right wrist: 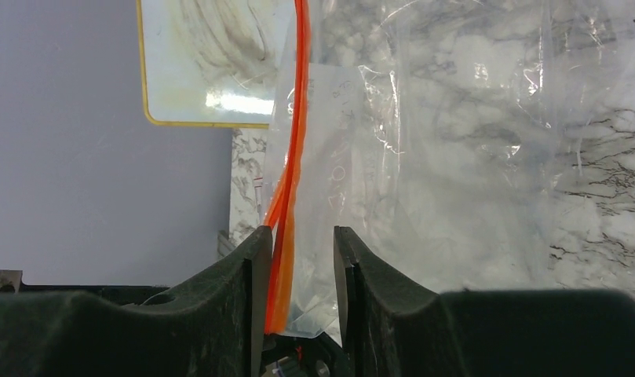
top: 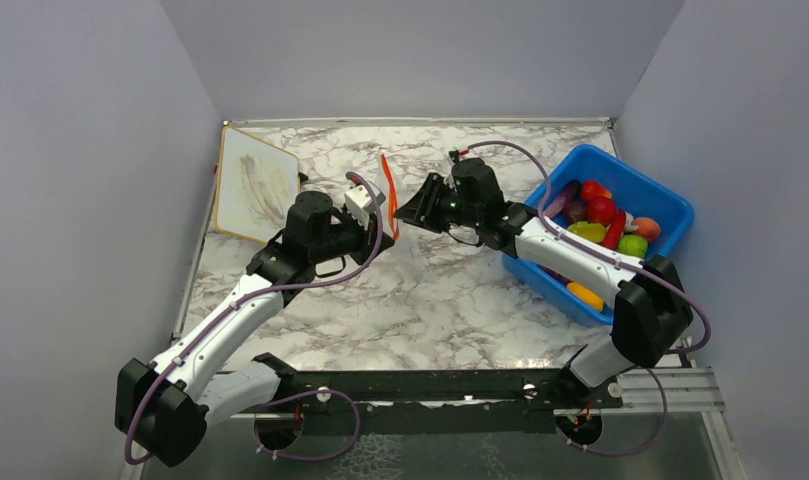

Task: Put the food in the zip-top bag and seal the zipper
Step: Open the zipper of the food storage bag.

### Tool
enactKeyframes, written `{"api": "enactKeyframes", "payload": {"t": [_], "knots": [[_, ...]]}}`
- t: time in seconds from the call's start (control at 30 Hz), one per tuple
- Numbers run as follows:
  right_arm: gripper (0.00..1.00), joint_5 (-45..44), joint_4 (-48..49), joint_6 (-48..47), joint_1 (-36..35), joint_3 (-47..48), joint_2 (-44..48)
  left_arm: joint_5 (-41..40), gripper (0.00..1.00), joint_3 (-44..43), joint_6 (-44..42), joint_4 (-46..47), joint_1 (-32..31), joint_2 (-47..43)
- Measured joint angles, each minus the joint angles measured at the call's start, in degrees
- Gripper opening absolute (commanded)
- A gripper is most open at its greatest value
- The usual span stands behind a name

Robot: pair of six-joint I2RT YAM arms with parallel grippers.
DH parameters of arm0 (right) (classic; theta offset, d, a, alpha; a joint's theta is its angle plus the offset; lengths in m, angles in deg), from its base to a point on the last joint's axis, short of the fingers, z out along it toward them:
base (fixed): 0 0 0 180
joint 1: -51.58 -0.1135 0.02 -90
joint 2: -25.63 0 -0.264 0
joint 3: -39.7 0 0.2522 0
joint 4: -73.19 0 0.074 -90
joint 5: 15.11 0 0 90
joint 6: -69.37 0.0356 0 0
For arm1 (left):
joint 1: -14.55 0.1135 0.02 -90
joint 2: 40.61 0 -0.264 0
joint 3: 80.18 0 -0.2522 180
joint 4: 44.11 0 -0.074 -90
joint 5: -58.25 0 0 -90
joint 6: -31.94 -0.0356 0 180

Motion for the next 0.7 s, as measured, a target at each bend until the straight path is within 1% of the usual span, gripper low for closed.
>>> {"api": "enactKeyframes", "payload": {"t": [0.17,0.47,0.5,0.53,0.63,0.7], "knots": [[0.26,-1.53,-1.62,-1.46,-0.59,0.04,0.46,0.00,0.00,0.00,-0.02,-0.02,0.00,0.00],[0.25,-2.80,-4.52,-3.63,-1.79,1.11,0.37,0.00,0.00,0.00,0.00,-0.07,-0.37,0.00],[0.23,-2.82,-4.57,-3.72,-1.79,1.29,0.31,0.00,0.00,0.00,0.00,-0.07,-0.37,0.00],[0.20,-2.86,-4.70,-3.93,-1.79,1.70,0.04,0.00,0.00,0.00,0.00,-0.07,-0.37,0.00],[0.02,-3.21,-4.74,-4.61,-1.79,2.89,-0.94,-0.02,0.00,0.00,0.00,-0.07,-0.46,0.00],[0.01,-3.52,-4.63,-5.14,-1.84,3.41,-1.31,-0.02,0.00,0.00,-0.02,-0.07,-0.63,0.00]]}}
